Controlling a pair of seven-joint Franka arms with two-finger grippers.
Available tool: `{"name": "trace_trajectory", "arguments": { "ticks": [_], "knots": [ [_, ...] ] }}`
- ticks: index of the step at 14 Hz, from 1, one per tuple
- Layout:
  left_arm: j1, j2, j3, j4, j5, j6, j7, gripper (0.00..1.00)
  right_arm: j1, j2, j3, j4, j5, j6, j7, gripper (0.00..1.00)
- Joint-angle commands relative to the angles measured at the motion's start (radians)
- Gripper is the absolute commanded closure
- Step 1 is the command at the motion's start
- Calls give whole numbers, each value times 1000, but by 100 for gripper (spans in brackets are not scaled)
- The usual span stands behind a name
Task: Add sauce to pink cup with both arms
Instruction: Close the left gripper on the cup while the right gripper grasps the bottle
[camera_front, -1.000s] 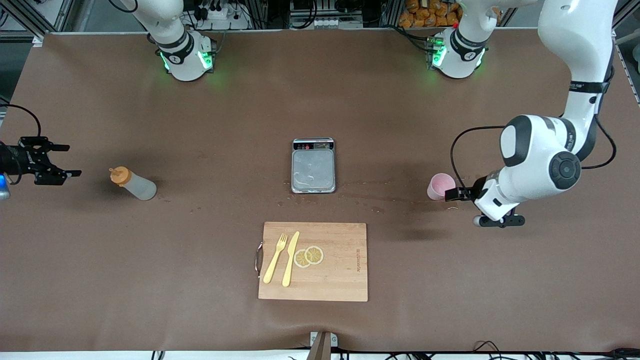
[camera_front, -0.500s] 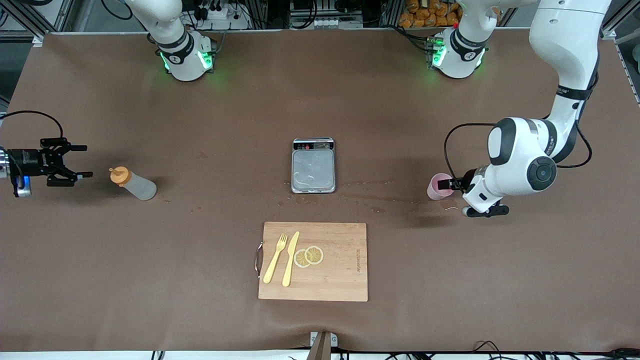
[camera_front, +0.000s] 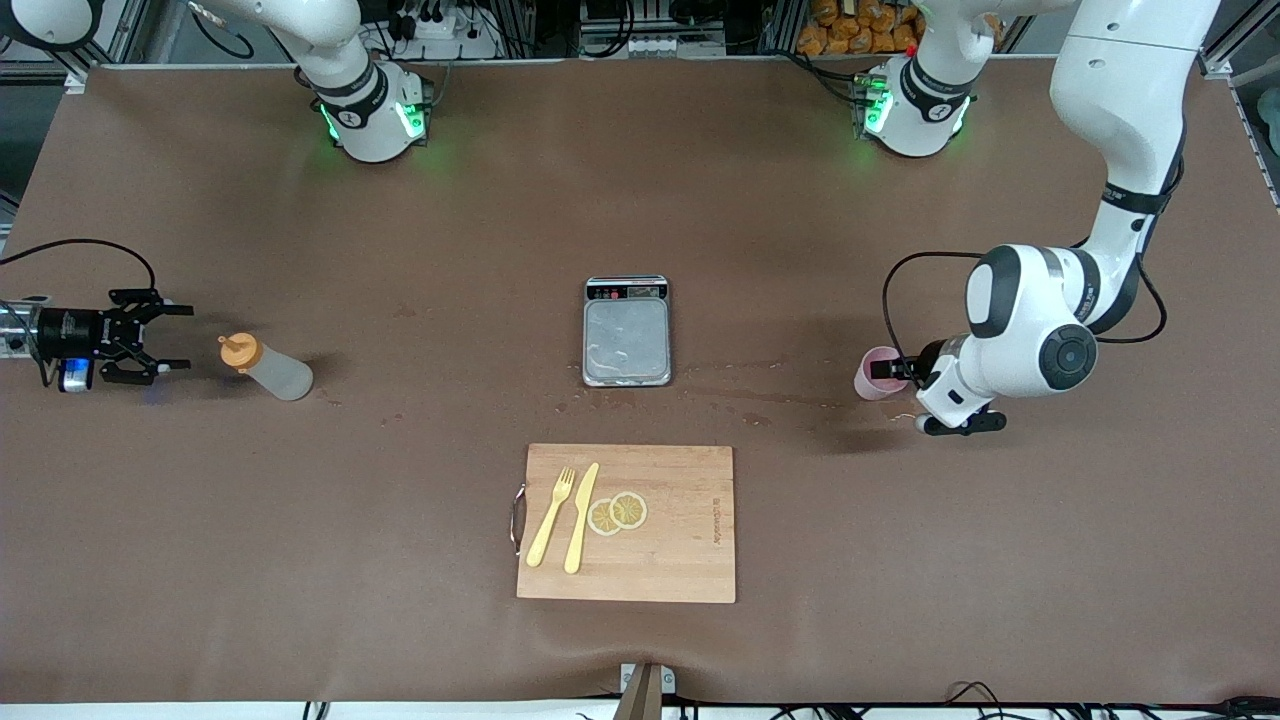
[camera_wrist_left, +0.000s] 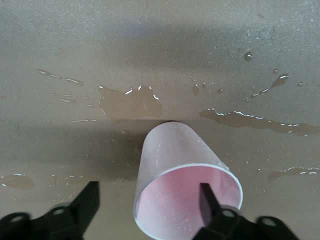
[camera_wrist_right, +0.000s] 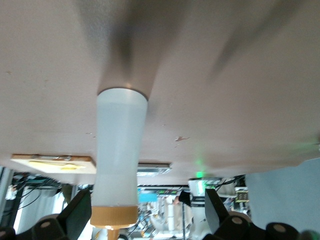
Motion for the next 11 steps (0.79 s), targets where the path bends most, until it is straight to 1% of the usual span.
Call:
{"name": "trace_trajectory", "arguments": {
  "ticks": [1,4,7,11],
  "knots": [
    [-13,1,2,5,-2,10,5,100,-33,48,17,34,52,-16,31,0],
    [-27,7,2,8,15,10,-4,100,-34,91,19,40,53,7,29,0],
    [-33,4,5,11,21,10,-11,100,-25,108,19,40,76,8,31,0],
    [-27,-16,4,77,21,3,-30,100,-25,144,19,41,108,8,29,0]
  ]
}}
